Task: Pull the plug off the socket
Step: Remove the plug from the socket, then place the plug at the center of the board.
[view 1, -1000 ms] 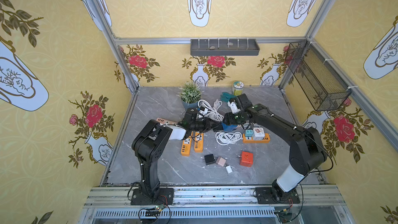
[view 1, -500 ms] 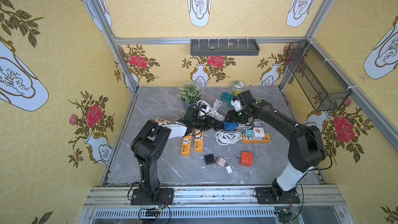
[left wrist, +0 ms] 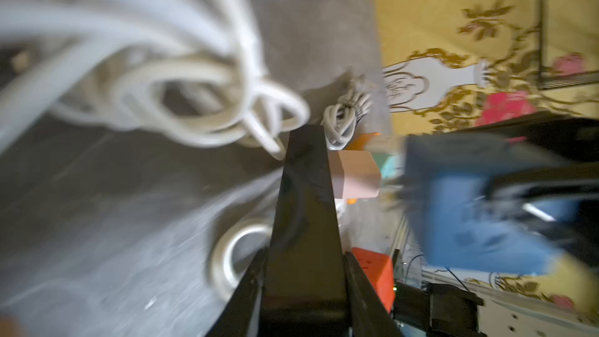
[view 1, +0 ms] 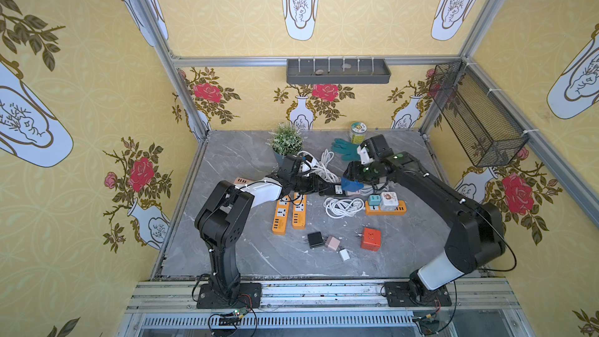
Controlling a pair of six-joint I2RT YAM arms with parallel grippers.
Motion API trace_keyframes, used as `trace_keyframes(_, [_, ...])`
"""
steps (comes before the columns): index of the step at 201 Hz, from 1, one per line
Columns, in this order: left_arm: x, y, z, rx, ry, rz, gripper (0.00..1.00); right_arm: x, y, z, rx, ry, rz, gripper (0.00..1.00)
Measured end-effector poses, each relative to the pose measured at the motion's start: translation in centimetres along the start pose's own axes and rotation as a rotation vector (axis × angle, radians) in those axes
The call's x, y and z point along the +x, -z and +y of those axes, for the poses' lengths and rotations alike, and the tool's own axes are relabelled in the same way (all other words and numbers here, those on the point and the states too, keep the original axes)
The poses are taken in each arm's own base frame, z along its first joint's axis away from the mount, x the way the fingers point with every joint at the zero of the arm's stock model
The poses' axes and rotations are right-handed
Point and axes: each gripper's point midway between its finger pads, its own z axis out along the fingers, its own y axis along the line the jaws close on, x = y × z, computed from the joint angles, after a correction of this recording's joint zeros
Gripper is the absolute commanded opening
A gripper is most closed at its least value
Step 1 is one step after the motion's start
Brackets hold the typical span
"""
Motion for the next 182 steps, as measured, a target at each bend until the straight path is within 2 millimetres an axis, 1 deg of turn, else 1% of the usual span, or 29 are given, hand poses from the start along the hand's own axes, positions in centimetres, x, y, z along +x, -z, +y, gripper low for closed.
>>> trace_keyframes(13, [-0.4, 0.1, 0.0, -0.019, -0.024, -0.015, 0.09, -1.2, 1.0, -0.2, -0.034, -0.040, -0.056, 0.20])
trace_keyframes(23, [-0.5, 0.1, -0.1, -0.030, -0.034, -0.014, 0.09, -0.9, 1.1, -0.1, -0.059, -0.046, -0.048, 0.20])
trace_keyframes(42, [-0.5, 0.2, -0.1, -0.030, -0.044, -0.013, 0.09, 0.5, 0.9, -0.2, -0.079, -0.070, -0.015, 0.21])
trace_keyframes(58, [-0.5, 0.4, -0.2, -0.015, -0.035, -0.020, 0.10, 1.9, 1.6, 0.1, -0.137, -0.075, -0.019, 0.22])
trace_keyframes(75, [-0.5, 0.5, 0.0, 0.013, -0.001, -0.029, 0.10, 3.6, 2.5, 0.7, -0.248, -0.095, -0.040, 0.23])
trace_keyframes(94, [-0.7, 0.7, 0.3, 0.048, 0.060, -0.040, 0.11, 6.0, 2.4, 1.6, -0.387, -0.140, -0.015, 0.23])
trace_keyframes(117, [-1.4, 0.7, 0.7, 0.089, 0.135, -0.044, 0.11, 9.3, 1.2, 3.2, -0.502, -0.174, 0.077, 0.24])
trace_keyframes(127, [-1.7, 0.7, 0.9, 0.097, 0.164, -0.050, 0.11, 11.2, 0.4, 4.5, -0.527, -0.159, 0.143, 0.25])
trace_keyframes(147, [-2.5, 0.8, 1.2, 0.113, 0.202, -0.058, 0.11, 14.0, -1.5, 7.3, -0.540, -0.092, 0.249, 0.25])
trace_keyframes(162, [-3.0, 0.9, 1.2, 0.120, 0.216, -0.066, 0.11, 15.4, -3.4, 9.1, -0.530, -0.053, 0.316, 0.25])
trace_keyframes(182, [-3.5, 1.1, 1.3, 0.127, 0.225, -0.073, 0.11, 15.9, -6.5, 10.8, -0.488, -0.009, 0.366, 0.26])
